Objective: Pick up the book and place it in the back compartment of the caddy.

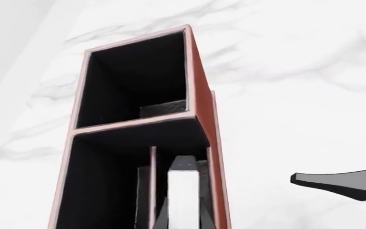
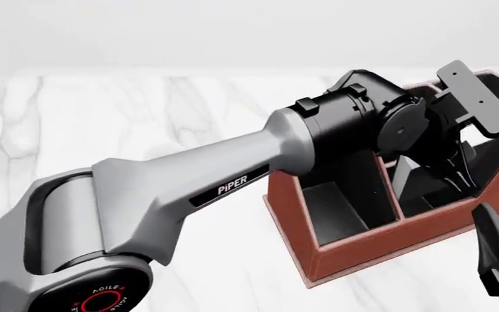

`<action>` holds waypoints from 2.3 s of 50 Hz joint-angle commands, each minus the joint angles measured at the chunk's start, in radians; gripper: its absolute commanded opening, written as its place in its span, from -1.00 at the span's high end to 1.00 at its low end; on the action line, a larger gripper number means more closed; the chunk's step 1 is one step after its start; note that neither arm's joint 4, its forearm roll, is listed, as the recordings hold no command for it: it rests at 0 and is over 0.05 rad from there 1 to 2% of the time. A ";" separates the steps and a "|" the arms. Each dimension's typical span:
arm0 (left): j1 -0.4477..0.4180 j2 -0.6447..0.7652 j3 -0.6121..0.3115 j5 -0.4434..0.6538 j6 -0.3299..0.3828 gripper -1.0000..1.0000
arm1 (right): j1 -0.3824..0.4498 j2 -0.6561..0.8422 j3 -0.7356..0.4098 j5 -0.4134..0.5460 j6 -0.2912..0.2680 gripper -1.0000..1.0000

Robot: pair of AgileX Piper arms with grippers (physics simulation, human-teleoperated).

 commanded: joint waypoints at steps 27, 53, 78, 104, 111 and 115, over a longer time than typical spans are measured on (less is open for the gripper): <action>0.024 -0.188 0.205 -0.163 0.008 -1.00 | -0.006 0.002 0.000 0.001 0.001 -1.00; 0.394 -1.260 1.485 -0.841 0.033 -1.00 | 0.002 0.000 -0.004 0.004 0.002 -1.00; 0.770 -1.764 1.961 -0.994 -0.218 -1.00 | -0.022 0.030 -0.004 -0.003 -0.015 -1.00; 0.949 -1.755 2.116 -1.209 -0.319 -1.00 | 0.107 0.113 -0.598 0.227 -0.158 -1.00; 0.945 -1.688 2.143 -1.283 -0.313 -1.00 | 0.162 0.157 -1.015 0.391 -0.189 -1.00; 0.935 -1.642 2.156 -1.326 -0.302 -1.00 | 0.199 0.174 -1.252 0.470 -0.230 -1.00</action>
